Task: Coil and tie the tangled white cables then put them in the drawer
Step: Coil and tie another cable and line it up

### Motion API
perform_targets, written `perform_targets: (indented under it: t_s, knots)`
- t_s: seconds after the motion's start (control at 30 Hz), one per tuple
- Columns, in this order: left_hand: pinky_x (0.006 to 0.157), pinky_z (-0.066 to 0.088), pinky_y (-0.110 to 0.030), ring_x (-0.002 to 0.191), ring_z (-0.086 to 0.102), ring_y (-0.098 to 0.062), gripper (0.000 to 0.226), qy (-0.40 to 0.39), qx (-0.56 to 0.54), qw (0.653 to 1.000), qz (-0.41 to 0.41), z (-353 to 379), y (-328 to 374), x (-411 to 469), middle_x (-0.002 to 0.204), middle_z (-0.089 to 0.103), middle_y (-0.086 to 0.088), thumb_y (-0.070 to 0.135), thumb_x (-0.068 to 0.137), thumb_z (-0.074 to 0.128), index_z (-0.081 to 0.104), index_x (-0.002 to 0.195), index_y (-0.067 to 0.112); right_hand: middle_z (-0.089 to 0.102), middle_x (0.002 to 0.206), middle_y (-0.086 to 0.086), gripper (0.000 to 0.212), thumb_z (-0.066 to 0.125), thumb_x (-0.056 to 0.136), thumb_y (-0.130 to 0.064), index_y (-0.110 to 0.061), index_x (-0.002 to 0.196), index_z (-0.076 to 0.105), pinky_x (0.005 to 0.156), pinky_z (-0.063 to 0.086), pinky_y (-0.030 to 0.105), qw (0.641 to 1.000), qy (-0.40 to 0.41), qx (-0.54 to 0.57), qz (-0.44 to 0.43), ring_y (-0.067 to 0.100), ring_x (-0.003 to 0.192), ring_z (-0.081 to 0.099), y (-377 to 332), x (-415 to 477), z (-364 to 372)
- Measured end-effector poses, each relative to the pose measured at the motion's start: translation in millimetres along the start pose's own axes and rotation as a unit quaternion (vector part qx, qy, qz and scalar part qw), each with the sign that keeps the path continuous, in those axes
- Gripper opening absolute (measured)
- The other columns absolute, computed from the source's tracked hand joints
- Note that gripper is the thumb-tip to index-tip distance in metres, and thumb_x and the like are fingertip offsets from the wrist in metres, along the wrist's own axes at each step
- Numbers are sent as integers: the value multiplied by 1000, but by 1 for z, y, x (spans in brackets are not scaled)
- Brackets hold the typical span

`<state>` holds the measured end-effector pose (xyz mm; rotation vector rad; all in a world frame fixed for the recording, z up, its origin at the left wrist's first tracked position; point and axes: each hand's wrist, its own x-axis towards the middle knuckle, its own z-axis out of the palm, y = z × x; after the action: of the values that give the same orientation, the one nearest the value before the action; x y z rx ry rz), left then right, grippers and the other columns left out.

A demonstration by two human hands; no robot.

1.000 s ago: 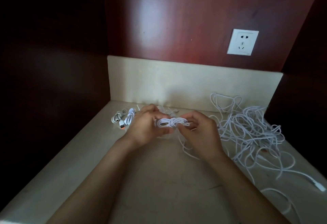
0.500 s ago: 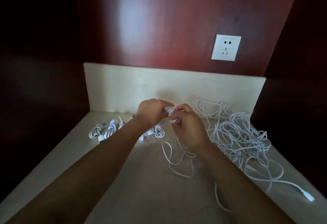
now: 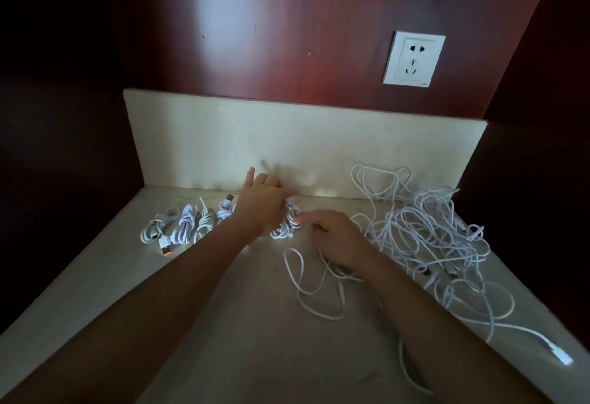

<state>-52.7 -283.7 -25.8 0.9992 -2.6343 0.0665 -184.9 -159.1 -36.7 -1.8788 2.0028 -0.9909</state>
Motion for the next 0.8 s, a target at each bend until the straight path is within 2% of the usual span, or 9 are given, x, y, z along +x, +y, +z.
perform_targets:
  t_s: [0.1, 0.2, 0.3, 0.4, 0.53, 0.6, 0.67, 0.73, 0.8]
  knots:
    - [113, 25, -49, 114, 52, -25, 48, 81, -131, 988, 27, -5, 8, -21, 110, 62, -1, 16, 83, 39, 68, 119, 29, 72, 115, 1, 33, 50, 93, -1, -15, 107, 76, 99, 47, 31, 1000, -3, -8, -7, 14, 109, 64, -6, -11, -12]
    - [92, 46, -38, 101, 59, -19, 46, 95, -260, 961, 29, -13, 21, -49, 99, 66, 4, 11, 73, 37, 74, 98, 24, 72, 115, 1, 30, 52, 93, -3, -15, 110, 74, 95, 48, 27, 998, -59, -29, 2, 14, 107, 64, -16, -37, -24]
    - [89, 49, -34, 98, 61, -12, 36, 59, -293, 954, 10, -15, 32, -76, 100, 68, 9, 1, 86, 47, 72, 96, 25, 68, 119, -3, 36, 55, 88, -6, -19, 118, 70, 98, 47, 26, 991, -124, -39, 18, 11, 111, 62, -26, -66, -28]
    - [88, 47, -27, 97, 59, -8, 41, 50, -279, 959, -15, -11, 37, -96, 103, 64, 12, -2, 86, 48, 70, 103, 28, 67, 111, -9, 32, 69, 82, -30, -26, 114, 70, 94, 49, 29, 988, -138, -63, 8, 10, 104, 62, -28, -83, -22]
    - [86, 40, -16, 99, 58, -10, 52, 47, -306, 951, -23, -7, 48, -111, 115, 58, 2, -10, 82, 43, 66, 119, 19, 68, 104, -11, 27, 72, 77, -44, -31, 101, 72, 89, 49, 30, 989, -71, -123, -29, 9, 99, 62, -22, -96, -11]
    - [94, 44, -21, 105, 61, -15, 56, 47, -345, 937, -42, -4, 55, -111, 119, 60, -2, -12, 83, 42, 61, 126, 17, 65, 91, -10, 15, 71, 76, -46, -33, 84, 69, 81, 50, 31, 994, -38, -104, -13, 10, 88, 61, -16, -99, -11]
    - [93, 47, -23, 98, 63, -15, 55, 43, -367, 927, -57, -2, 64, -110, 121, 61, -2, -9, 85, 46, 56, 132, 17, 60, 81, -10, 25, 61, 72, -60, -35, 71, 62, 74, 48, 31, 998, -17, -68, -4, 10, 78, 57, -6, -100, -15]
    - [83, 46, -13, 85, 62, -11, 51, 29, -374, 925, -58, -2, 77, -108, 120, 60, 0, -4, 87, 52, 55, 132, 18, 60, 77, -9, 32, 55, 71, -65, -34, 69, 61, 72, 45, 31, 999, 0, -41, -8, 9, 75, 55, 6, -102, -21]
    - [82, 46, -13, 86, 64, -9, 48, 17, -374, 926, -57, 2, 90, -102, 117, 61, 2, -2, 84, 55, 59, 127, 19, 62, 78, -11, 26, 60, 75, -58, -33, 71, 63, 72, 46, 32, 1000, 10, -28, -5, 9, 76, 56, 18, -102, -25]
